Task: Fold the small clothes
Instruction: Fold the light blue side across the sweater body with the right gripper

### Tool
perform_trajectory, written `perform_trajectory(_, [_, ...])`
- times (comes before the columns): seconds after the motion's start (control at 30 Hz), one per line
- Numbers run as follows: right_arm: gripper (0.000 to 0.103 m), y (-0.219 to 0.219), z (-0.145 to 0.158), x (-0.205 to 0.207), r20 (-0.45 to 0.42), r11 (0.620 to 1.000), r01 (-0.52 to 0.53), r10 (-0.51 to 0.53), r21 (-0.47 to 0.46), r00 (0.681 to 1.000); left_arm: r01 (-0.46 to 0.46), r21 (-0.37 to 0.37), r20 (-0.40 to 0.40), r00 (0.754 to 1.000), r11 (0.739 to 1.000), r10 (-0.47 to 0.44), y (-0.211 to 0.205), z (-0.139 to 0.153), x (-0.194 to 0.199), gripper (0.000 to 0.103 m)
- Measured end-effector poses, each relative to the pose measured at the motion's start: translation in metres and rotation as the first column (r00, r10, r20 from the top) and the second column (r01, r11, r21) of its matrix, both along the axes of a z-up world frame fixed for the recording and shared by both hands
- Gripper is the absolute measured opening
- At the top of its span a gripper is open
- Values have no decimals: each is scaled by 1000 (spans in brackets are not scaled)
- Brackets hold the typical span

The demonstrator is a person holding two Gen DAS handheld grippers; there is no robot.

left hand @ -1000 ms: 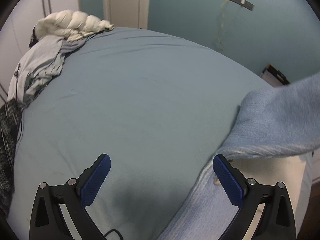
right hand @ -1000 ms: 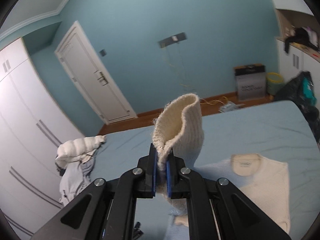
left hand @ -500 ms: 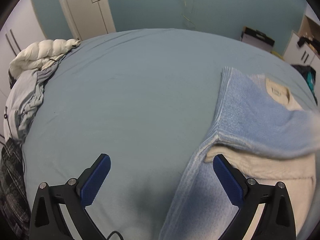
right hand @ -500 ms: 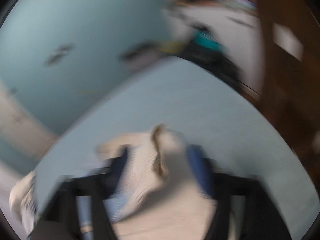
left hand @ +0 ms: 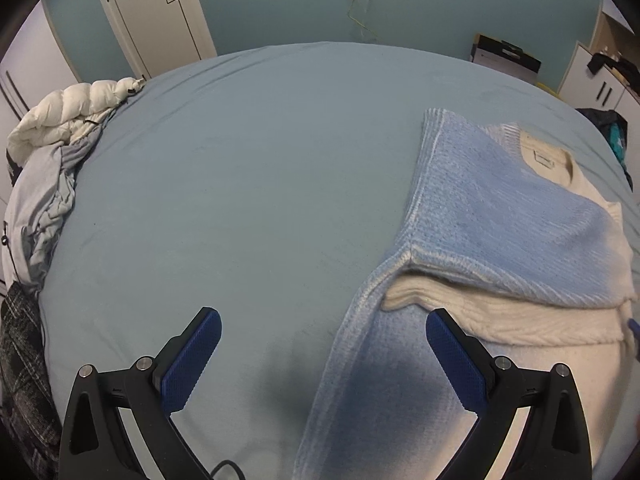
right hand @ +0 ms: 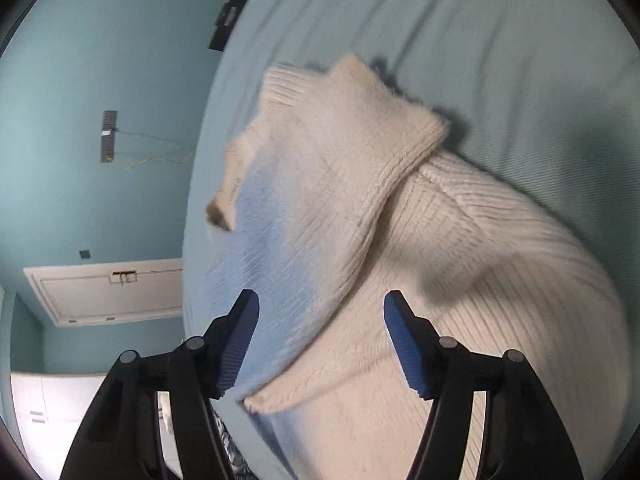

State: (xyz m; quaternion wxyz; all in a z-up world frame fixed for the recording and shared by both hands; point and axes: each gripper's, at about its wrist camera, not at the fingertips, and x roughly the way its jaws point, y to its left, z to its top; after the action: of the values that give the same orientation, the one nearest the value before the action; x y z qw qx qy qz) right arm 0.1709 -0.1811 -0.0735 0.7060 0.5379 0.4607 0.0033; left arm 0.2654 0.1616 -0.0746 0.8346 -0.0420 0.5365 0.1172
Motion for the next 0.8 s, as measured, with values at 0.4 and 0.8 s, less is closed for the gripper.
perform_trajectory(0.4, [6,2,45,42,-4,965,-70,71,-252,997,-5,-30,1,1000,1000,5,3,-1,2,103])
perform_trajectory(0.8, [34,-31,17,-50,-154,928,-137,88,-346,984,21,-19,-13,1000,1000,-21,-6,-2,0,103])
